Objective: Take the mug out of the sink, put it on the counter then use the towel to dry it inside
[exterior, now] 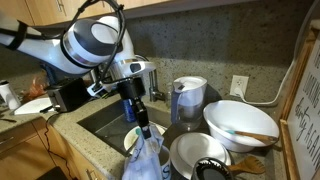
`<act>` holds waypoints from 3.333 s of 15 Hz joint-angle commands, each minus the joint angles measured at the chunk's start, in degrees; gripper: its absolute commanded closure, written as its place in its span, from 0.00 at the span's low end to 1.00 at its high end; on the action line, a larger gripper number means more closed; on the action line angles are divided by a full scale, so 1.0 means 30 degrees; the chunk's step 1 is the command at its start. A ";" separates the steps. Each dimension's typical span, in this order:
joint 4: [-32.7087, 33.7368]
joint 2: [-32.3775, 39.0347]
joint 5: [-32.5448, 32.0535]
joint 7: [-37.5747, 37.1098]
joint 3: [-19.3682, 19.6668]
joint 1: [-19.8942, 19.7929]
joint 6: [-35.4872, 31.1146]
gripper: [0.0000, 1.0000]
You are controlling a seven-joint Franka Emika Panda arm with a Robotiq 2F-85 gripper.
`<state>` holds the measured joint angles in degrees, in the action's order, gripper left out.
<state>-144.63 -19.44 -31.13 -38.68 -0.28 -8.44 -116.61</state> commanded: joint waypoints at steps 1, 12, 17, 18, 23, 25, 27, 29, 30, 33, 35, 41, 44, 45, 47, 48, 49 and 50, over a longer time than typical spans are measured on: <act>-0.0726 -0.0146 0.0220 -0.0135 -0.0013 -0.0093 -0.0605 0.99; -0.1918 -0.0040 -0.0151 -0.0537 0.0389 -0.0887 -0.1232 0.99; -0.1757 0.0110 -0.0842 -0.1281 0.0455 -0.1534 -0.1386 0.99; -0.1715 0.0188 -0.1028 -0.1583 0.0438 -0.1555 -0.1503 0.99; -0.1590 0.0927 -0.1883 -0.3216 0.0389 -0.1429 -0.2976 0.99; -0.1589 0.1429 -0.2011 -0.3587 0.0476 -0.1370 -0.3671 0.99; -0.1585 0.1950 -0.2079 -0.3711 0.0491 -0.1288 -0.4246 0.99; -0.1553 0.2436 -0.2032 -0.3574 0.0503 -0.1171 -0.4704 0.99; -0.1514 0.2681 -0.1961 -0.3475 0.0520 -0.1094 -0.4876 0.99; -0.1498 0.3149 -0.1794 -0.3301 0.0589 -0.0916 -0.5023 0.99; -0.1602 0.3387 -0.1721 -0.3276 0.0646 -0.0793 -0.5034 0.99; -0.2180 0.3617 -0.1764 -0.3421 0.0848 -0.0698 -0.5494 0.99; -0.2468 0.3513 -0.1875 -0.3537 0.0915 -0.0766 -0.5667 0.99; -0.2563 0.3500 -0.1894 -0.3554 0.0941 -0.0786 -0.5755 0.99; -0.2792 0.3436 -0.2110 -0.3690 0.1000 -0.0856 -0.5950 0.99; -0.2899 0.3433 -0.2254 -0.3719 0.1040 -0.0890 -0.6099 0.99; -0.2996 0.3475 -0.2440 -0.3727 0.1079 -0.0913 -0.6269 0.99; -0.3142 0.3544 -0.2600 -0.3703 0.1145 -0.0927 -0.6509 0.99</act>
<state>-150.83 -8.75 -36.52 -47.69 2.17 -10.96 -132.65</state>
